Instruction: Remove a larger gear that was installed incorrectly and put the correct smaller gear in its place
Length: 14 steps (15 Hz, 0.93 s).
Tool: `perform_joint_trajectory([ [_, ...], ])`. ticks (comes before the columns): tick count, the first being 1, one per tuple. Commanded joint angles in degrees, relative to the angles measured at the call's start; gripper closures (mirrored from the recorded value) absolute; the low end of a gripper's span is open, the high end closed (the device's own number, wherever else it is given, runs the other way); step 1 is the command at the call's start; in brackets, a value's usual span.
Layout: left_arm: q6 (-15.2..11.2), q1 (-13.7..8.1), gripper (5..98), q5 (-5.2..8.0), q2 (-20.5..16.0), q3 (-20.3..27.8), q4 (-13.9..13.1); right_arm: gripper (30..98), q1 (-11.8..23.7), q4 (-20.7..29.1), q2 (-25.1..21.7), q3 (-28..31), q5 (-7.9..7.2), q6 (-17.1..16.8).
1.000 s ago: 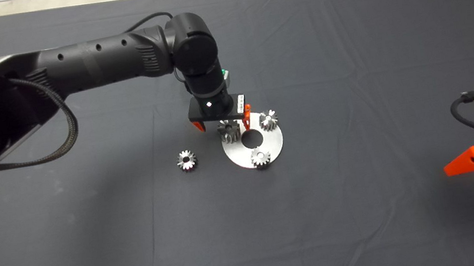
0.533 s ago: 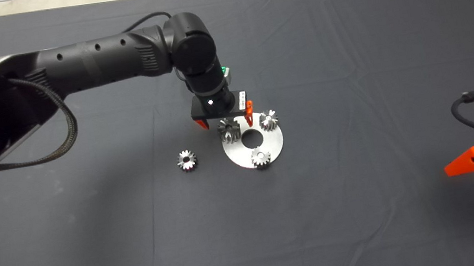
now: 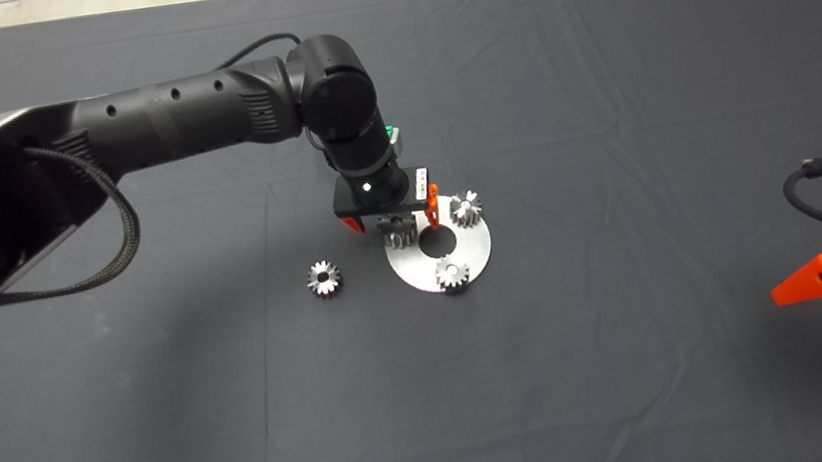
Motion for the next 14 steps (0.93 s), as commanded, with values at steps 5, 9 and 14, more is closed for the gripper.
perform_joint_trajectory([
  [5,0.35,-0.95,23.8,0.35,0.05,0.03,0.49,34.5,1.41,2.78,-0.3,0.25,-7.18,-0.13],
  [9,0.35,-0.87,28.5,0.35,0.13,-0.5,0.49,34.5,1.47,2.78,-0.39,0.25,-7.18,-0.13],
  [14,0.44,-0.25,33.3,0.35,0.31,-1.02,0.58,34.5,1.56,2.78,-0.39,0.16,-7.18,-0.21],
])
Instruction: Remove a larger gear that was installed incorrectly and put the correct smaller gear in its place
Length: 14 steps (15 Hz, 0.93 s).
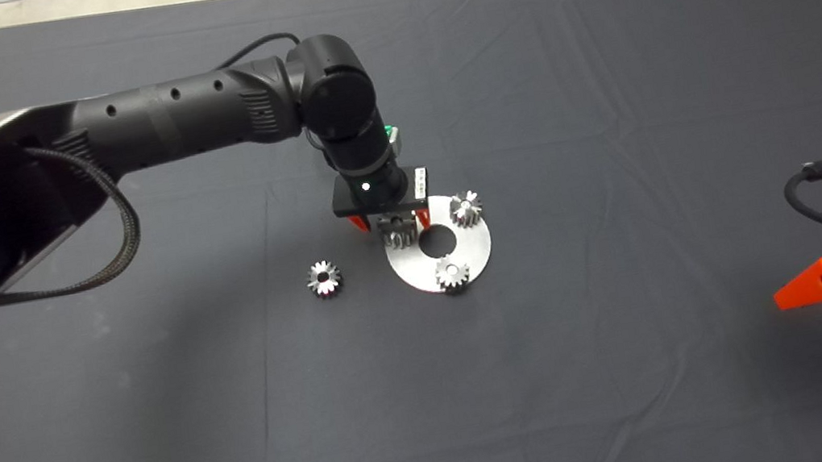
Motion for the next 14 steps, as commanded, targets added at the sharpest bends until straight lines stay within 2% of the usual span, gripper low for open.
perform_joint_trajectory([
  [1,0.24,-0.59,33.3,0.34,0.14,-0.13,0.42,34.5,1.22,1.92,-0.39,0.16,-7.18,-0.21],
  [9,0.33,-0.24,43.2,0.43,0.14,-0.49,0.51,34.5,1.56,1.92,-0.21,0.16,-7.18,-0.21],
  [11,1.47,-0.24,46.6,0.43,0.1,-0.66,0.46,34.5,1.57,1.92,-0.12,0.16,-7.18,-0.21],
  [14,1.51,-0.24,51.4,0.43,0.23,-0.88,0.42,34.5,1.57,1.92,-0.12,0.16,-7.18,-0.16],
])
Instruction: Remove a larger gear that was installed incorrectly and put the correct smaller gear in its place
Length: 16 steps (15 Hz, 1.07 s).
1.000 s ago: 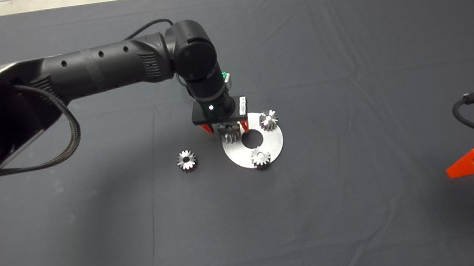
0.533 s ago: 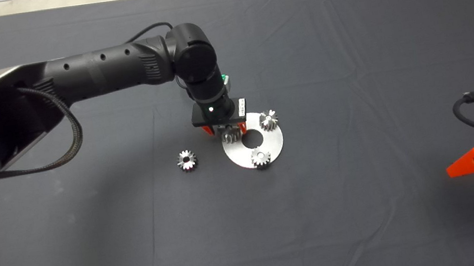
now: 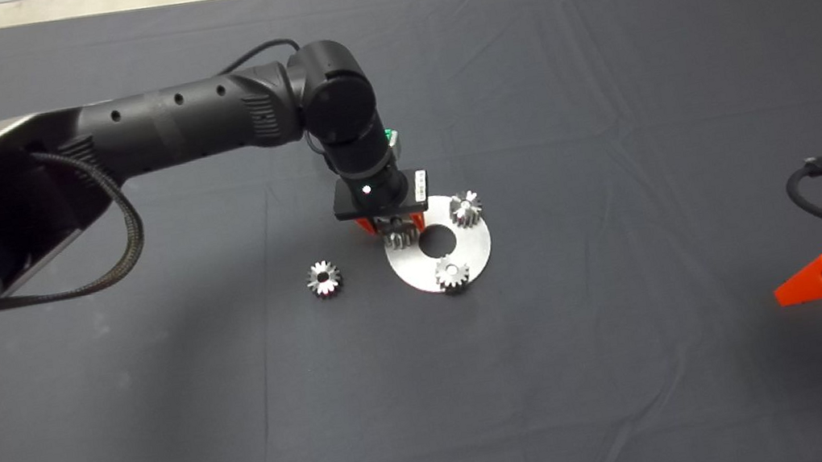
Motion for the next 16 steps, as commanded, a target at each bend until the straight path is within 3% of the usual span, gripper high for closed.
perform_joint_trajectory([
  [1,0.31,-0.47,51.4,0.91,0.36,-0.72,0.4,34.5,1.04,1.9,-0.05,0.18,-7.18,-0.21],
  [6,1.28,-0.47,54.8,1.38,0.43,-1.68,-0.09,34.5,1.04,1.9,-0.04,0.13,-7.18,-0.21],
  [9,2.06,-0.6,55.9,4.19,1.13,-2.2,-0.39,34.5,1.04,1.9,-0.09,0.14,-7.18,-0.21],
  [14,2.15,-0.82,58.5,4.5,1.05,-2.38,-0.56,34.5,1.04,1.9,-0.2,0.18,-7.18,-0.13],
  [16,3.63,-1.0,59.0,4.67,0.78,-2.61,-3.89,34.5,1.04,1.9,-0.21,0.09,-7.18,-0.18],
])
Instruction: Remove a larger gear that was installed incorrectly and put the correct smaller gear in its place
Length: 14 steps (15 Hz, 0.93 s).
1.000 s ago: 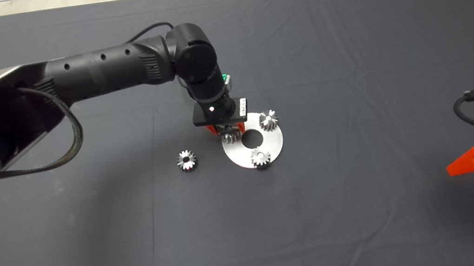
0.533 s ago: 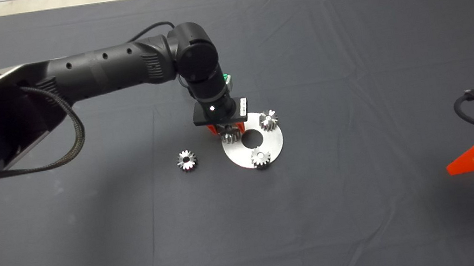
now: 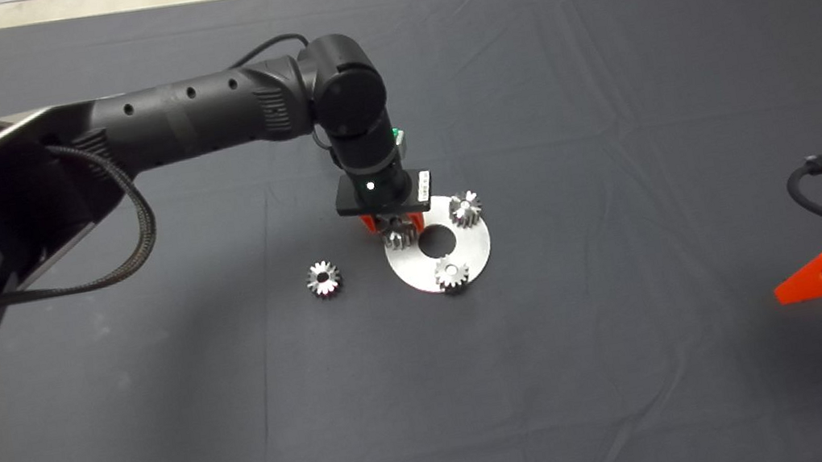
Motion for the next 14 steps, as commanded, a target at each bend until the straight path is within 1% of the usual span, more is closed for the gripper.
perform_joint_trajectory([
  [1,4.56,-0.93,59.1,1.97,-0.48,-1.66,-5.79,34.5,0.96,1.79,-0.31,0.08,-7.18,-0.14],
  [2,5.9,-1.85,59.2,1.88,-0.57,-2.27,-8.19,34.5,0.96,1.79,-0.24,0.08,-7.18,-0.13],
  [3,6.1,-3.22,59.6,1.92,-0.57,-2.38,-9.4,34.5,0.96,1.79,-0.15,-0.01,-7.18,-0.13],
  [5,6.1,-5.28,59.8,1.97,-0.48,-2.38,-10.09,34.5,0.96,1.7,-0.15,-0.27,-7.18,-0.13],
  [6,6.1,-6.21,59.7,1.97,-0.48,-2.38,-11.28,34.5,0.96,1.7,-0.23,-0.27,-7.18,-0.18],
  [10,6.1,-8.95,60.0,1.97,-0.31,-2.3,-12.8,34.5,0.96,1.7,-0.24,-0.36,-7.18,-0.21],
  [11,6.1,-9.29,60.6,1.97,-0.4,-2.21,-13.31,34.5,0.96,1.7,-0.15,-0.36,-7.18,-0.13],
  [14,6.1,-9.73,61.8,1.97,-0.13,-2.3,-13.49,34.5,0.96,1.7,-0.07,-0.36,-7.18,-0.21],
])
